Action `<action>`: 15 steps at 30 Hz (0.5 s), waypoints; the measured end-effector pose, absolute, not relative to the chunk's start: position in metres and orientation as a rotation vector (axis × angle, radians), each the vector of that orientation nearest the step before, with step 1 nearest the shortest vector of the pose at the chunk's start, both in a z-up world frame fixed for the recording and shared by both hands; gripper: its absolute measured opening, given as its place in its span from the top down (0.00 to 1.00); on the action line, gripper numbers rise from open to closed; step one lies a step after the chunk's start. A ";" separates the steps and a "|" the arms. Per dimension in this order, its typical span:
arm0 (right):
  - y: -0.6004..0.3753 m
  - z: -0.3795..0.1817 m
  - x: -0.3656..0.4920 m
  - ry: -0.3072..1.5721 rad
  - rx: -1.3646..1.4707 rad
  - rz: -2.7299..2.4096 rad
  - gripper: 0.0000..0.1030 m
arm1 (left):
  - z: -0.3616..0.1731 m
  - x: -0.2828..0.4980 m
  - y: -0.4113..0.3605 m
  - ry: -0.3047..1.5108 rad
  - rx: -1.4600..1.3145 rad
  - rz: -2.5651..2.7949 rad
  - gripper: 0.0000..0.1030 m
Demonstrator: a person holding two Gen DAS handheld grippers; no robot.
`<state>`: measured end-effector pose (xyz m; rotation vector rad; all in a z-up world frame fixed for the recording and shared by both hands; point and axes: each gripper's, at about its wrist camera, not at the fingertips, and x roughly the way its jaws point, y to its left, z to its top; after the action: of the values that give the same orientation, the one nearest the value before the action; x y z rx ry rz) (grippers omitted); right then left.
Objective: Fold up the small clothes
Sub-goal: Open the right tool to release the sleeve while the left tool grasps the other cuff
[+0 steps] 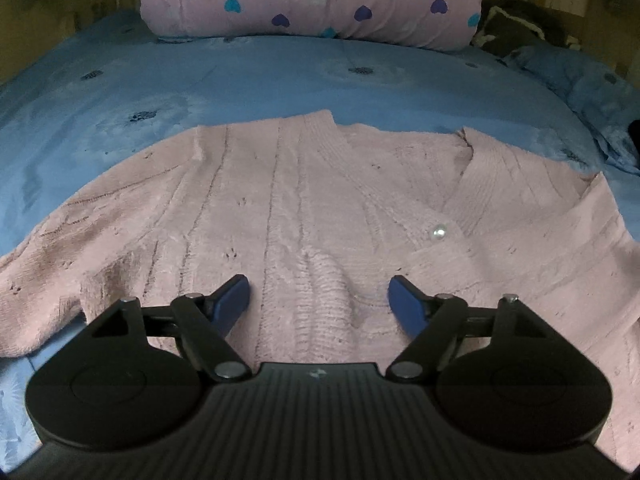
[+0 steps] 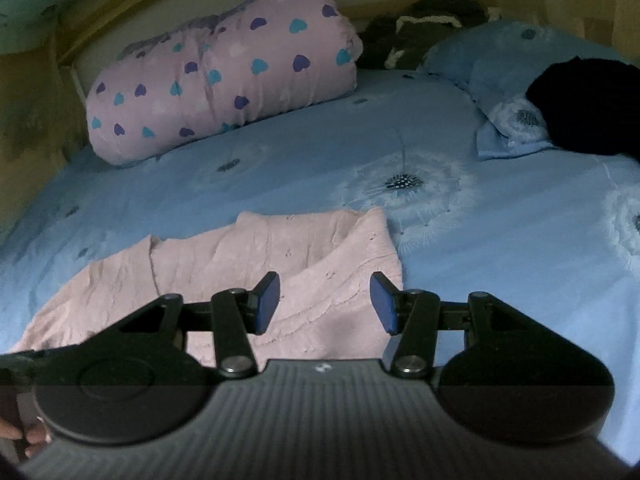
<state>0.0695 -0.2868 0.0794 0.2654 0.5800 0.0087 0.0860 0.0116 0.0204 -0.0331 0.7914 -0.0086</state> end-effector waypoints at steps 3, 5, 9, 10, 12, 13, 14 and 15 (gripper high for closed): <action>-0.287 0.079 0.071 0.584 0.265 0.004 0.49 | 0.020 0.087 0.014 0.795 -0.056 -0.007 0.21; -0.287 0.080 0.071 0.585 0.263 0.001 0.49 | 0.020 0.086 0.013 0.788 -0.050 -0.013 0.23; -0.289 0.080 0.072 0.587 0.267 -0.015 0.49 | 0.024 0.080 0.008 0.765 -0.054 -0.072 0.69; -0.290 0.079 0.072 0.589 0.271 -0.022 0.49 | 0.026 0.079 0.005 0.760 -0.033 -0.056 0.78; -0.293 0.078 0.072 0.592 0.281 -0.037 0.49 | 0.033 0.080 0.003 0.752 -0.042 -0.081 0.88; -0.294 0.078 0.072 0.592 0.286 -0.046 0.49 | 0.037 0.080 0.003 0.744 -0.046 -0.085 0.88; -0.294 0.078 0.072 0.591 0.288 -0.052 0.49 | 0.045 0.080 0.003 0.723 -0.042 -0.085 0.88; -0.295 0.077 0.072 0.589 0.287 -0.055 0.49 | 0.054 0.079 0.006 0.689 -0.043 -0.079 0.89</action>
<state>0.0723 -0.2948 0.0771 0.2868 0.5890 -0.0555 0.0787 0.0061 0.0536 -0.0426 0.6888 -0.0792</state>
